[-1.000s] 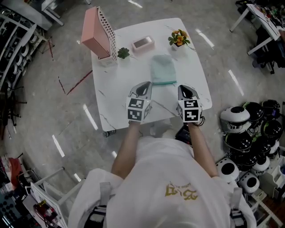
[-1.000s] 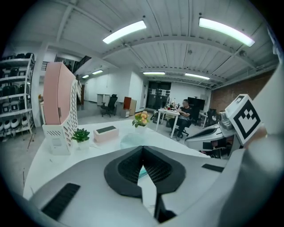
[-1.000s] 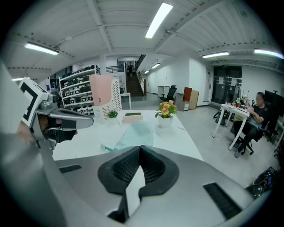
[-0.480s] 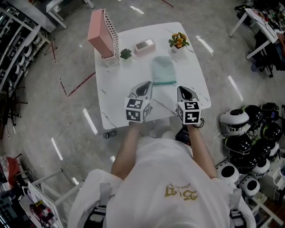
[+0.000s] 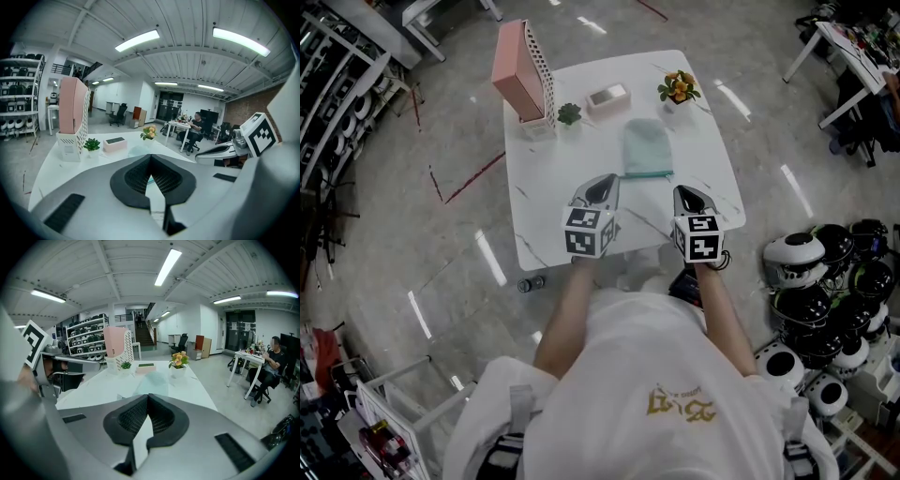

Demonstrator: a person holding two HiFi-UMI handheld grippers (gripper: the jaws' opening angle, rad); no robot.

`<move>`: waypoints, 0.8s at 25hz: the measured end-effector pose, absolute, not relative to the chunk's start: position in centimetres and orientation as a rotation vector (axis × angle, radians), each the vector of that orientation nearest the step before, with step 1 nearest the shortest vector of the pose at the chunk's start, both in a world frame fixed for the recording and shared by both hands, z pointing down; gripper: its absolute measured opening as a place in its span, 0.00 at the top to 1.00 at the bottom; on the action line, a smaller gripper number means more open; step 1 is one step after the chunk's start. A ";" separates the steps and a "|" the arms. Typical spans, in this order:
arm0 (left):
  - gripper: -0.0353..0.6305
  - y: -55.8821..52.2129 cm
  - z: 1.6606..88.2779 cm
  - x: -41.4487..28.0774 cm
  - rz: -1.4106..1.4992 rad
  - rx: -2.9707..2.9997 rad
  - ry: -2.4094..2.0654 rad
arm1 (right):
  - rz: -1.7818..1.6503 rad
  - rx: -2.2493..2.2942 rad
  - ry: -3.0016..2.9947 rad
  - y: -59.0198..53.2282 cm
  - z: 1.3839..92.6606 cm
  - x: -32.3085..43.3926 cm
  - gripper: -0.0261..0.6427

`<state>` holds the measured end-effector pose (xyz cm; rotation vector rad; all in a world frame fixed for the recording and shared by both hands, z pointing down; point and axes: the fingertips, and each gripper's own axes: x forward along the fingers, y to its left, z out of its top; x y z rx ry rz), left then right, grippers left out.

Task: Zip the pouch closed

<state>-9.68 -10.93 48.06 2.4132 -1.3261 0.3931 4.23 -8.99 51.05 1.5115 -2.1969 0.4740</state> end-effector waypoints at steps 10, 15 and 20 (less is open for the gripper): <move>0.92 -10.1 48.0 -10.5 0.375 2.407 -1.332 | 0.471 1.508 -2.188 -8.3 51.0 3.9 0.94; 0.92 -9.8 47.9 -10.5 0.372 2.411 -1.333 | 0.464 1.505 -2.181 -8.0 50.9 3.8 0.94; 0.92 -9.6 47.8 -10.7 0.374 2.409 -1.337 | 0.474 1.499 -2.182 -7.7 50.8 3.7 0.94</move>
